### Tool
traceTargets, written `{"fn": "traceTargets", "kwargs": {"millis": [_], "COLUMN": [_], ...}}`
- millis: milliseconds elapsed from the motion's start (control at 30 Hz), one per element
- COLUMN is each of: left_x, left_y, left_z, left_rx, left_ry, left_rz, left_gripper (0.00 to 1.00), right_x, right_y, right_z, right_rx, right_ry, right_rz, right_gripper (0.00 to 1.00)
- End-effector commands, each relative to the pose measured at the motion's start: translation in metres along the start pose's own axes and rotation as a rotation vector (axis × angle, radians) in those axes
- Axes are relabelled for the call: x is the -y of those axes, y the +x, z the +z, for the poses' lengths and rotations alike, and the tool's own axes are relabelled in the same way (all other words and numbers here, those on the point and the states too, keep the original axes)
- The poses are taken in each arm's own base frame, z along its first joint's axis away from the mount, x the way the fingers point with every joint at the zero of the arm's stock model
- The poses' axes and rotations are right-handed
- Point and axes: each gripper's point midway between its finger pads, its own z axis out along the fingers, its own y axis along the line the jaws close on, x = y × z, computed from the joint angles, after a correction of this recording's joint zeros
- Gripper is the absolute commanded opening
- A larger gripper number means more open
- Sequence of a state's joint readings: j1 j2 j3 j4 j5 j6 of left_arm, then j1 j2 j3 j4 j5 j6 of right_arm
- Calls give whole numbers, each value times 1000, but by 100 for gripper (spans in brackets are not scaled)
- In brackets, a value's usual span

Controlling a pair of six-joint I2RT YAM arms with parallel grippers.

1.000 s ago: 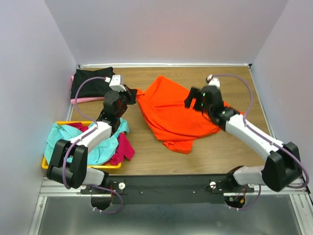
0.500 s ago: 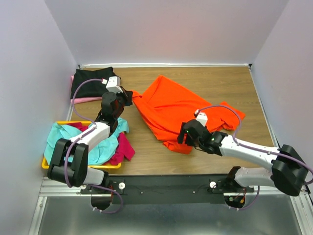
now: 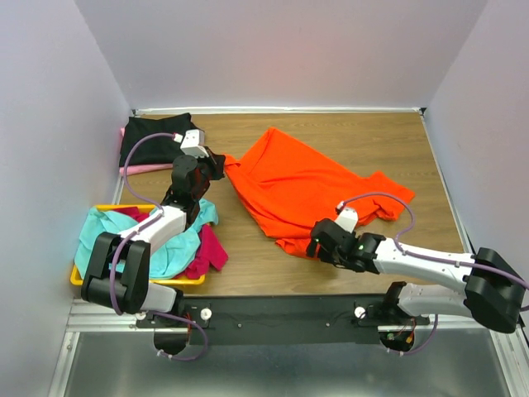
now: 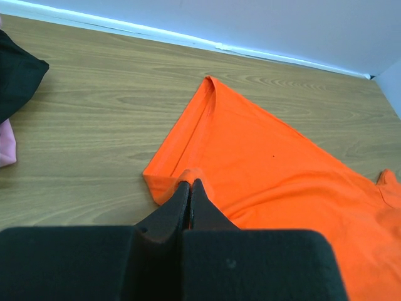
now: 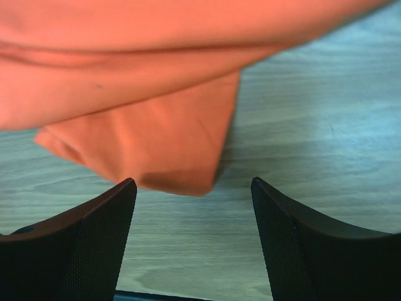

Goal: Fold and stack the t-shirts
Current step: Flatten the tshirt out

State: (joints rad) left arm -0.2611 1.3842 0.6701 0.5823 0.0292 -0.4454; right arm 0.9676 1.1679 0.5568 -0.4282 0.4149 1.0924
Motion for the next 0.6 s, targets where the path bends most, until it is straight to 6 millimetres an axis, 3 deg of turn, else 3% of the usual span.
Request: {"fn": "traceTargets", "kwargs": {"millis": [0, 233, 367, 567], "left_x": [-1, 0, -1, -1], "left_y": [-1, -2, -1, -2], "left_z": [2, 2, 3, 3], "left_rx": [2, 1, -1, -2], "left_ry": [12, 13, 9, 9], "left_rz": [17, 18, 16, 19], "left_gripper": [0, 0, 0, 0], "right_x": [20, 14, 10, 8], "right_y": [5, 2, 13, 13], "right_z": [1, 1, 9, 18], "right_rx": [16, 47, 17, 28], "right_ry": [57, -11, -46, -40], "right_rz": [62, 92, 75, 54], "right_gripper": [77, 65, 60, 54]}}
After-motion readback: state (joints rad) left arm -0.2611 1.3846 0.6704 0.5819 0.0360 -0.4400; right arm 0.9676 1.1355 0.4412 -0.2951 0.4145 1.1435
